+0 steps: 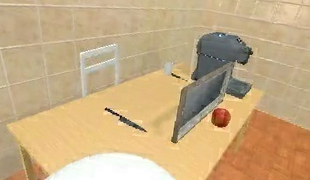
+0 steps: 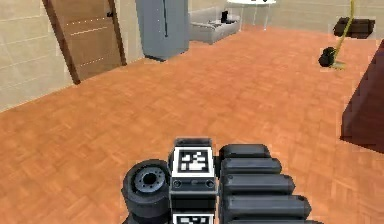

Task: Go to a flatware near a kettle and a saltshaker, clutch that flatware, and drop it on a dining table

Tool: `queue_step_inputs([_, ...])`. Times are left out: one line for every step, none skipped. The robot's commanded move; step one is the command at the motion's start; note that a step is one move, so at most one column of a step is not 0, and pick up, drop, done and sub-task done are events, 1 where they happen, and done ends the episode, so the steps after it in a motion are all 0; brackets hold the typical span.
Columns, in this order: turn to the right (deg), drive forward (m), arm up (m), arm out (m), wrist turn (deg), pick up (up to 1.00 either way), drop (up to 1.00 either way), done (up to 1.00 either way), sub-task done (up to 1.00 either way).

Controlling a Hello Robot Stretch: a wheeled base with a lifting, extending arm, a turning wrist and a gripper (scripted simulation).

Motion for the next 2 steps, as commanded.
queue_step_inputs([-45.0, 0.00, 0.00, 0.00, 0.0, 0.00, 0.00, 0.00, 0.00])
queue_step_inputs([-3.0, 0.00, 0.00, 0.00, 0.0, 0.00, 0.00, 0.00, 0.00])
